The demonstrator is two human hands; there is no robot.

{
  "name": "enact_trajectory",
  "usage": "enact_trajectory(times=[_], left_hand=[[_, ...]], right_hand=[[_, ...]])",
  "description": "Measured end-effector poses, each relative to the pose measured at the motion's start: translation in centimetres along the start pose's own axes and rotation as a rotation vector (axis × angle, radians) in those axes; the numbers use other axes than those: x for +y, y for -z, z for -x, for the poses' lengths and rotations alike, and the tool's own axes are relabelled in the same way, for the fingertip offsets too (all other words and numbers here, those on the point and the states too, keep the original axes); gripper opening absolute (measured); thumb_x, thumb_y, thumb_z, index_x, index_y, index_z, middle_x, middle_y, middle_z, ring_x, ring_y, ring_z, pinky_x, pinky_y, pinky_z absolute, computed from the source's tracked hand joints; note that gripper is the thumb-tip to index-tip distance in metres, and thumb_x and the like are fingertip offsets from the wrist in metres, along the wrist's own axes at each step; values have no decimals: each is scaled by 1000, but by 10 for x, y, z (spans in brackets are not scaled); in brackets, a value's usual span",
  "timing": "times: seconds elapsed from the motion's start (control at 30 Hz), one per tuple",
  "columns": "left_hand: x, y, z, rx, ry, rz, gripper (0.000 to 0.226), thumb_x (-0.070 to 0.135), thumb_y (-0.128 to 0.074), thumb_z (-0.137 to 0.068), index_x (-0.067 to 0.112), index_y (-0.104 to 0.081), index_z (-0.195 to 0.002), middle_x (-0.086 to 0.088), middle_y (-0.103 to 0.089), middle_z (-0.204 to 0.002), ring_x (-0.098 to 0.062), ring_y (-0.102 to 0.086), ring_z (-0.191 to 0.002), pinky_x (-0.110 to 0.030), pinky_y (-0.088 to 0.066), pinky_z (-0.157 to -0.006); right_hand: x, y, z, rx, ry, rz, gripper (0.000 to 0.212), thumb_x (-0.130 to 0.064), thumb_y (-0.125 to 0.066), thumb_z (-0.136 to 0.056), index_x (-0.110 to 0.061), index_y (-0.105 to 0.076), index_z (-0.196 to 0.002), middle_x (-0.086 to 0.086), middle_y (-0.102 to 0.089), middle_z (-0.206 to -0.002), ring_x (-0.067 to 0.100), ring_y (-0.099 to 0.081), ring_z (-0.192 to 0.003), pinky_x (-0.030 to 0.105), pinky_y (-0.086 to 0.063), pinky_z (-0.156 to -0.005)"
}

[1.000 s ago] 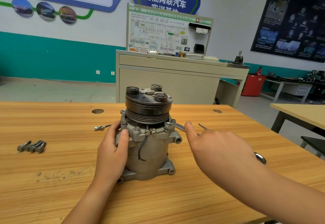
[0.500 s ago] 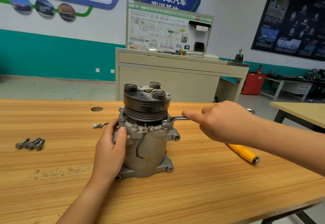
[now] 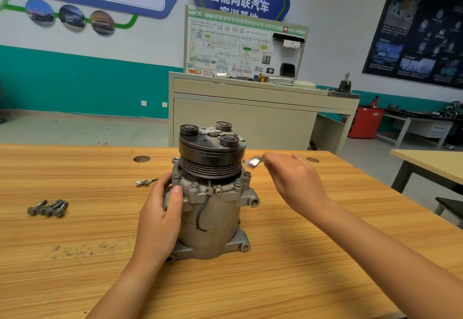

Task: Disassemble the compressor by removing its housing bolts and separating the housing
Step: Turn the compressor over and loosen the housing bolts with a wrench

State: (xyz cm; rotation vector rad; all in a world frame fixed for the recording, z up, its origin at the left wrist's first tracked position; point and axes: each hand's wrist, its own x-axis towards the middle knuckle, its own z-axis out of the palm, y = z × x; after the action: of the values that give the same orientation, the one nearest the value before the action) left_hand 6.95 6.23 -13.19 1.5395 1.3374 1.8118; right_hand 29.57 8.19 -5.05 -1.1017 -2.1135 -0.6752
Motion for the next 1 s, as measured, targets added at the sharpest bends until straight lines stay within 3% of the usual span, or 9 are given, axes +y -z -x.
enact_trajectory(times=[0.07, 0.13, 0.23, 0.33, 0.57, 0.63, 0.77, 1.0], left_hand=[[-2, 0, 0, -1, -6, -10, 39, 36, -43, -94, 23, -48, -131, 9, -56, -121, -4, -49, -109, -12, -35, -79], [-3, 0, 0, -3, -3, -11, 36, 31, -42, -97, 21, -49, -131, 7, -56, -121, -5, -49, -110, -12, -36, -79], [-2, 0, 1, 2, 10, -1, 34, 30, -44, -98, 22, -49, -130, 11, -56, -119, 6, -50, -105, -10, -35, -79], [0, 0, 1, -4, 13, 12, 31, 30, -44, -97, 28, -49, -127, 26, -54, -113, 23, -45, -100, -8, -36, -76], [0, -2, 0, 9, 32, 67, 48, 48, -38, -82, 31, -50, -125, 29, -54, -111, 20, -47, -101, -12, -37, -78], [-2, -2, 0, 7, 37, 72, 48, 49, -38, -81, 32, -50, -124, 28, -55, -112, 18, -48, -102, -15, -39, -79], [-4, -2, -1, 1, 33, 61, 52, 51, -37, -81, 29, -50, -127, 27, -55, -114, 14, -48, -106, -16, -39, -80], [-5, -2, -1, 3, 18, 87, 50, 49, -38, -82, 29, -51, -126, 27, -56, -112, 15, -49, -104, -14, -38, -79]], right_hand=[[-9, 19, 8, 43, -167, -192, 21, -14, -49, -93, -4, -59, -109, -5, -51, -59, 15, -47, -47, 28, -33, -44], [-18, 42, 14, -15, -245, -291, 44, -35, -34, -93, -13, -50, -127, -11, -44, -54, 14, -43, -44, 34, -33, -40], [-28, 69, 27, -275, -144, -69, 51, -49, -19, -91, -36, -29, -139, -11, -41, -52, 15, -46, -48, 31, -32, -43], [-26, 77, 38, -407, -105, 153, 47, -46, -7, -92, -47, 2, -138, -10, -54, -74, 16, -55, -69, 28, -37, -54], [-35, 71, 23, -558, -163, 301, 46, -37, -21, -100, -45, -4, -142, -5, -41, -68, 21, -46, -67, 25, -23, -44], [-43, 71, 20, -584, -140, 366, 51, -28, -26, -100, -42, -2, -143, -5, -37, -63, 20, -42, -58, 26, -21, -41], [-67, 79, 12, -708, -109, 419, 76, 2, -35, -86, -19, 5, -147, -1, -32, -58, 15, -28, -46, 28, -20, -38], [-89, 81, 9, -826, -20, 516, 72, 7, -35, -87, 1, 8, -144, 9, -25, -60, 19, -25, -45, 27, -20, -36]])
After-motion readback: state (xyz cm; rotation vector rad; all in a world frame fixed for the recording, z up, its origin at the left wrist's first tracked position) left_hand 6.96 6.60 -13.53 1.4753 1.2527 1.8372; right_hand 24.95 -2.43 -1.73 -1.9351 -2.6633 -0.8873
